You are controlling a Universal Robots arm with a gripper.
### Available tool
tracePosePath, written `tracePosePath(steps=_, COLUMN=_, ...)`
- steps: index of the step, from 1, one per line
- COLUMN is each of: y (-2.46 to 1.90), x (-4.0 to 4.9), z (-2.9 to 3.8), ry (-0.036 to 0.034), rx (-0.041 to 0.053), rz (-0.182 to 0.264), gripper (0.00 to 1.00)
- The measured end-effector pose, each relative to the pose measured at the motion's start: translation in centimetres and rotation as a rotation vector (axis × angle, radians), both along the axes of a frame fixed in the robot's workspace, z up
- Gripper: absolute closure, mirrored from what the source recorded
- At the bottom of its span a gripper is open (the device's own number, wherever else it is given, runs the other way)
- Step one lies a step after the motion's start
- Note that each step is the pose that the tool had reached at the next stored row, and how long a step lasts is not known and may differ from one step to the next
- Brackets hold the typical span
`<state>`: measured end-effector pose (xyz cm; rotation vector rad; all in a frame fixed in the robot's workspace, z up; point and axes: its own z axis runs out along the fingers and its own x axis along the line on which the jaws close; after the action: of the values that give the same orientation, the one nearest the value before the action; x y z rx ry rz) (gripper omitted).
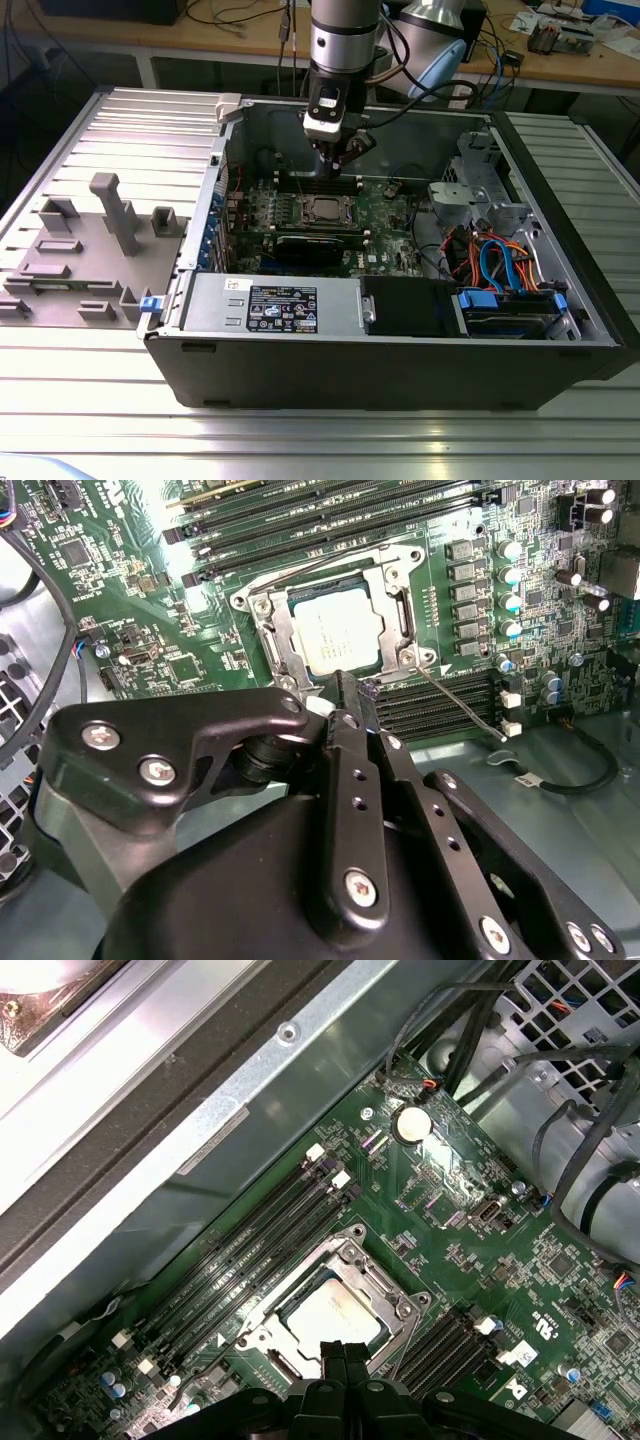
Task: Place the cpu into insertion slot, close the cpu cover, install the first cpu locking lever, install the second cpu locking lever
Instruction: 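Install the first cpu locking lever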
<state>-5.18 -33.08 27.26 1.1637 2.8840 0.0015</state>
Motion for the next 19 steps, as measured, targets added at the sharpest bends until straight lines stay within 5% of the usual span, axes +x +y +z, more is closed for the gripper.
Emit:
tracePosePath(steps=13, y=0.00, x=0.00, z=0.00, ry=0.0000, rx=0.0000, rz=0.005, gripper=0.89)
tracePosePath(steps=15, y=0.00, x=0.00, z=0.00, ry=0.0001, rx=0.0000, rz=0.031, gripper=0.89)
tracePosePath(steps=19, y=0.00, x=0.00, z=0.00, ry=0.0000, rx=0.0000, rz=0.152, gripper=0.89)
